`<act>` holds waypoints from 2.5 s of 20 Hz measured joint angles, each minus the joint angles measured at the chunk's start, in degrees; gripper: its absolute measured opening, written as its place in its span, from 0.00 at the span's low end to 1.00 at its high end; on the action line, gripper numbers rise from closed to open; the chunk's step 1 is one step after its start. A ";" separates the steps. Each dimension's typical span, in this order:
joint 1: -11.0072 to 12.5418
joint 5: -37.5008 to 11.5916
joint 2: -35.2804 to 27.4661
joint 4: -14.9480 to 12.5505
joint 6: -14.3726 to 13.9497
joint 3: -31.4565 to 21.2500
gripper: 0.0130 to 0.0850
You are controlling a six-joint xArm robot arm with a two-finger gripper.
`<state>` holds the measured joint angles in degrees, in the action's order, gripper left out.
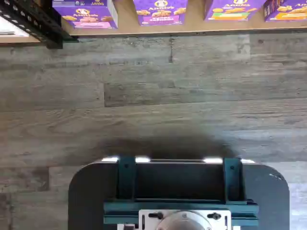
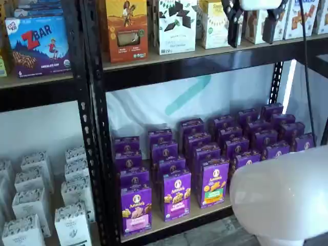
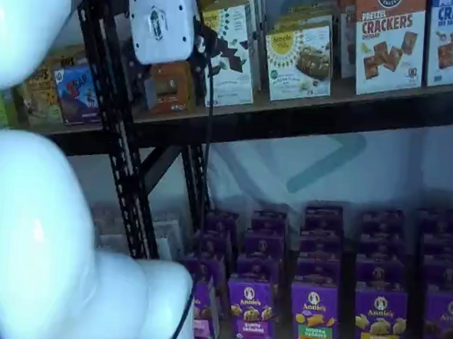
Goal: Pick up the purple box with a pink patch in the middle, on the bottom shelf, the first box from the left
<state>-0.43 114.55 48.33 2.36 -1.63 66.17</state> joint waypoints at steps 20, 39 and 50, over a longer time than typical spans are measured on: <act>-1.58 -12.70 3.16 -1.11 -1.05 -12.56 1.00; -8.82 -29.03 1.67 -1.68 -8.14 -26.61 1.00; -13.44 -37.43 -0.92 -1.91 -12.78 -32.46 1.00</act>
<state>-13.87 77.11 47.41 0.45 -14.41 33.71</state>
